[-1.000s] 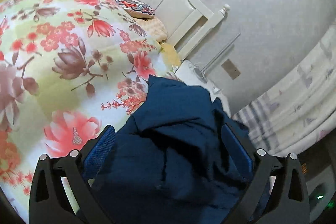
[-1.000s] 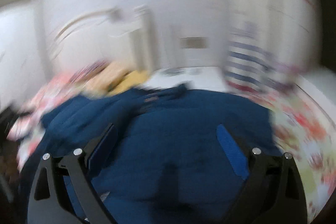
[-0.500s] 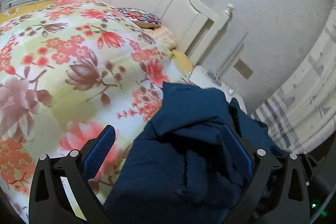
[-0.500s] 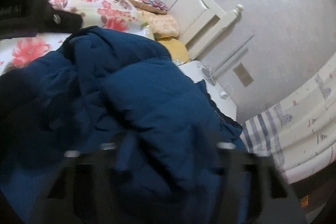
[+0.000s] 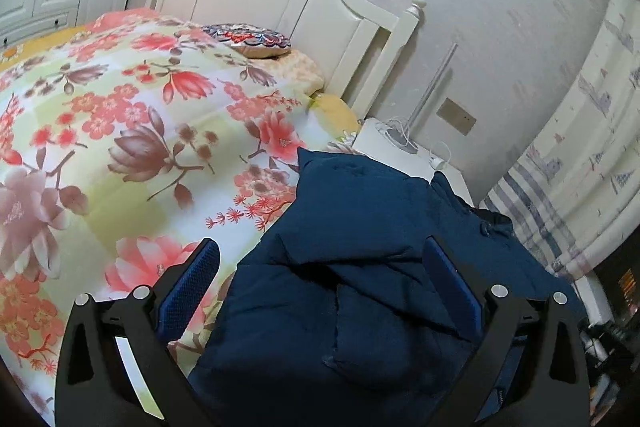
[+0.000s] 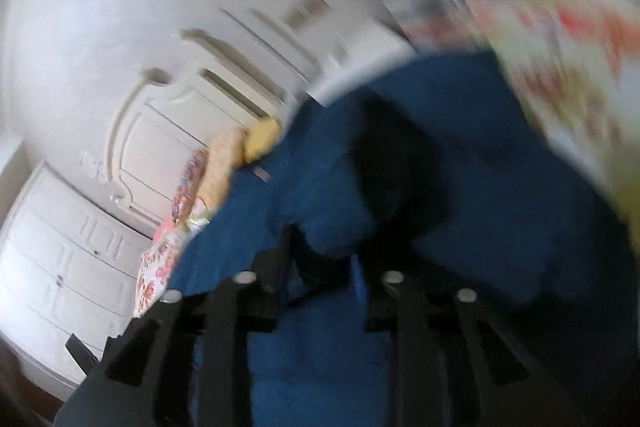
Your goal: Fold large clothes
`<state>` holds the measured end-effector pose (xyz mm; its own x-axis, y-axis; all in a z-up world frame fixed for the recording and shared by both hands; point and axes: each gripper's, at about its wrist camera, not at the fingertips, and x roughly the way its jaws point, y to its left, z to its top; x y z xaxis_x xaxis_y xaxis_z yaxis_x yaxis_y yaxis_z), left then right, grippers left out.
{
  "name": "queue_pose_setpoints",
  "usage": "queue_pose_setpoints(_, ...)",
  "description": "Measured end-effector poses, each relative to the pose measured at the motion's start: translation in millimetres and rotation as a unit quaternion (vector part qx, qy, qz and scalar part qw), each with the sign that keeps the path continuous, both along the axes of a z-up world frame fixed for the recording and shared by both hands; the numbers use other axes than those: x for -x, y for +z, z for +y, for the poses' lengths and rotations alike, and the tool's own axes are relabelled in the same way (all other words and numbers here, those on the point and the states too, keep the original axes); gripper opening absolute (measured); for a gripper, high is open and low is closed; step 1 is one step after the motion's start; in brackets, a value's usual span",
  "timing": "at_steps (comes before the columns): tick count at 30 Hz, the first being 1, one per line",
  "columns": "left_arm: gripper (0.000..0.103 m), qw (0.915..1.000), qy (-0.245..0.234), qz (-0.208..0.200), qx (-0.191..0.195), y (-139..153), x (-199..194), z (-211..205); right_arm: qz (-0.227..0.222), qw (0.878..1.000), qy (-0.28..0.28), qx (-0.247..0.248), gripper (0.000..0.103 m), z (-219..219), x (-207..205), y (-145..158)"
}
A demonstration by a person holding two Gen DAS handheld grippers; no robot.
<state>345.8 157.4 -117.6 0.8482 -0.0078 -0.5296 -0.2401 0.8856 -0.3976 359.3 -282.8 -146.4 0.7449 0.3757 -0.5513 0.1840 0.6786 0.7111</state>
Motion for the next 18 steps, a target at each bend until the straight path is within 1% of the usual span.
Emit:
queue_pose_setpoints(1, 0.097, 0.9999, 0.009, -0.004, -0.006, 1, 2, 0, -0.005, 1.0, -0.004, -0.016, 0.036, -2, 3, -8)
queue_pose_setpoints(2, 0.097, 0.9998, 0.016, -0.009, -0.009, 2, 5, 1, -0.011, 1.0, -0.005, -0.019, 0.037, -2, 6, -9)
queue_pose_setpoints(4, 0.097, 0.9997, 0.02, -0.014, -0.004, 2, 7, 4, -0.021, 1.0, -0.003, -0.016, 0.047, 2, 7, -4)
queue_pose_setpoints(5, 0.097, 0.9998, 0.017, -0.013, -0.001, 1, 6, 5, -0.03, 0.999, 0.001, -0.019, 0.058, 2, 7, -2)
queue_pose_setpoints(6, 0.097, 0.9998, 0.014, -0.012, -0.001, 0, 5, 4, -0.037, 0.999, 0.004, -0.02, 0.063, 4, 8, -1)
queue_pose_setpoints(8, 0.097, 0.9999, -0.005, -0.009, -0.009, 0, 1, -2, -0.039, 0.999, 0.005, -0.007, 0.062, 8, 8, -1)
queue_pose_setpoints(9, 0.097, 0.9997, -0.014, -0.01, -0.015, 0, 0, -6, -0.041, 0.999, 0.006, -0.003, 0.059, 8, 8, -1)
queue_pose_setpoints(10, 0.097, 0.9992, -0.027, -0.014, -0.026, 2, -1, -12, -0.041, 0.999, 0.006, 0.004, 0.053, 8, 9, -1)
queue_pose_setpoints(11, 0.097, 0.9986, -0.036, -0.016, -0.034, 3, -1, -16, -0.038, 0.999, 0.007, 0.01, 0.031, 5, 7, 0)
queue_pose_setpoints(12, 0.097, 0.9976, -0.05, -0.02, -0.044, 4, -1, -23, -0.038, 0.999, 0.01, 0.013, 0.02, 6, 7, 0)
queue_pose_setpoints(13, 0.097, 0.9966, -0.061, -0.023, -0.049, 5, -1, -27, -0.044, 0.999, 0.01, 0.015, 0.018, 4, 10, 1)
queue_pose_setpoints(14, 0.097, 0.9958, -0.07, -0.026, -0.053, 6, -1, -30, -0.068, 0.997, 0.007, 0.025, 0.015, 5, 16, 10)
queue_pose_setpoints(15, 0.097, 0.9955, -0.073, -0.028, -0.054, 6, -1, -31, -0.099, 0.994, 0.005, 0.04, 0.014, 7, 24, 25)
queue_pose_setpoints(16, 0.097, 0.9955, -0.073, -0.029, -0.053, 6, -1, -30, -0.118, 0.992, 0.002, 0.052, 0.013, 8, 30, 37)
queue_pose_setpoints(18, 0.097, 0.9962, -0.071, -0.027, -0.044, 6, -2, -28, -0.131, 0.989, -0.008, 0.07, 0.013, 7, 44, 51)
